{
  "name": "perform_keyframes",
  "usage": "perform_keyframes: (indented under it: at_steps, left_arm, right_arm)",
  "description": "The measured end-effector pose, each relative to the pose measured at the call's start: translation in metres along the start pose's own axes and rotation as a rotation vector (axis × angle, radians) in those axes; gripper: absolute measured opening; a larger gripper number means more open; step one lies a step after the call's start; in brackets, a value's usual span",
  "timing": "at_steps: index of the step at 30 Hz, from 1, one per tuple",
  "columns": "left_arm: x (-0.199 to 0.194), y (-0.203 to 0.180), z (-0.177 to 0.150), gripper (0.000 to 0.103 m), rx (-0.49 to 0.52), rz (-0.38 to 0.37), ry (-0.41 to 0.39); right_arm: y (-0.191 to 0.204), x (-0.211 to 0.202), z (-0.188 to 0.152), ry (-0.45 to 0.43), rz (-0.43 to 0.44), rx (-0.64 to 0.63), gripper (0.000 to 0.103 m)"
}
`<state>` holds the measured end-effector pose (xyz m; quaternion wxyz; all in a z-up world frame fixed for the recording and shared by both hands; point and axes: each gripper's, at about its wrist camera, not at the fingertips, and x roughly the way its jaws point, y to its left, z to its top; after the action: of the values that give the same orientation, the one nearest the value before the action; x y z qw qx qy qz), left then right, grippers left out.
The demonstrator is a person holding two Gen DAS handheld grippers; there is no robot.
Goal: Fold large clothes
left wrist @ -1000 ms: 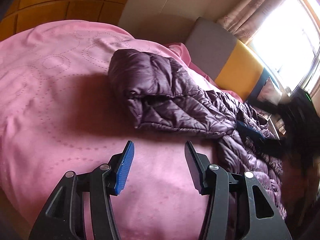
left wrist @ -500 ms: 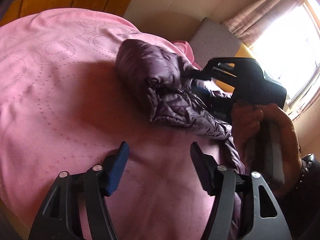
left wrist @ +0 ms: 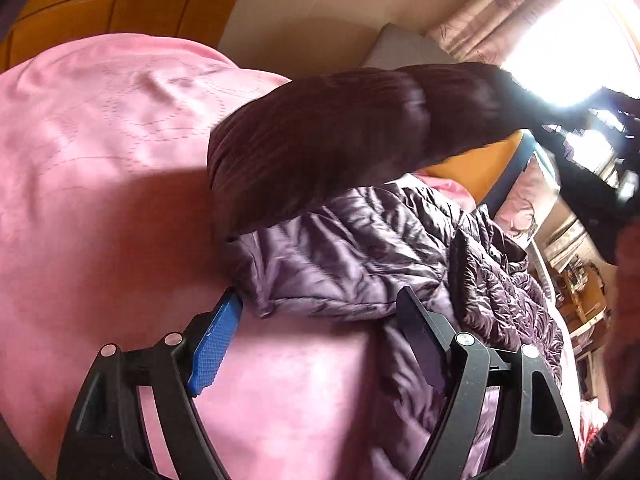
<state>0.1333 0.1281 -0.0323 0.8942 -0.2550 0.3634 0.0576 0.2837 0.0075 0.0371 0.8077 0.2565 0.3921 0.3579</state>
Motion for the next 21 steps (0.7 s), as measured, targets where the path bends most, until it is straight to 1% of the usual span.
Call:
perform_keyframes:
  at_steps: [2,5,8,10,14,16,17,19,20,21]
  left_arm:
    - [0.008,-0.012,0.002,0.078,0.024,0.036,0.011]
    - [0.016,-0.023,0.003,0.078,0.048,0.070,0.020]
    - [0.024,-0.033,0.004,0.078,0.075,0.096,0.036]
    - [0.032,-0.038,0.003,0.078,0.094,0.127,0.046]
    - [0.041,-0.044,0.000,0.078,0.101,0.161,0.061]
    - [0.045,-0.047,0.001,0.067,0.100,0.168,0.069]
    - [0.048,-0.048,0.002,0.063,0.102,0.171,0.076]
    - [0.052,-0.052,0.004,0.037,0.120,0.173,0.085]
    - [0.054,-0.056,0.004,0.031,0.143,0.172,0.090]
    - [0.055,-0.059,0.004,0.021,0.162,0.174,0.087]
  right_arm:
    - [-0.005,-0.021,0.005,-0.036,-0.007,-0.004,0.009]
    - [-0.017,-0.055,0.010,-0.099,-0.014,0.003,0.009]
    - [-0.035,-0.092,0.016,-0.148,-0.028,0.017,0.009]
    - [-0.051,-0.112,0.019,-0.181,-0.043,0.043,0.009]
    - [-0.083,-0.148,0.020,-0.225,-0.083,0.087,0.009]
    - [-0.101,-0.165,0.021,-0.242,-0.109,0.113,0.009]
    - [-0.108,-0.171,0.020,-0.250,-0.121,0.125,0.009]
    - [-0.126,-0.183,0.016,-0.263,-0.147,0.153,0.009]
    - [-0.133,-0.190,0.014,-0.269,-0.160,0.165,0.009]
    - [-0.142,-0.198,0.011,-0.276,-0.176,0.179,0.009]
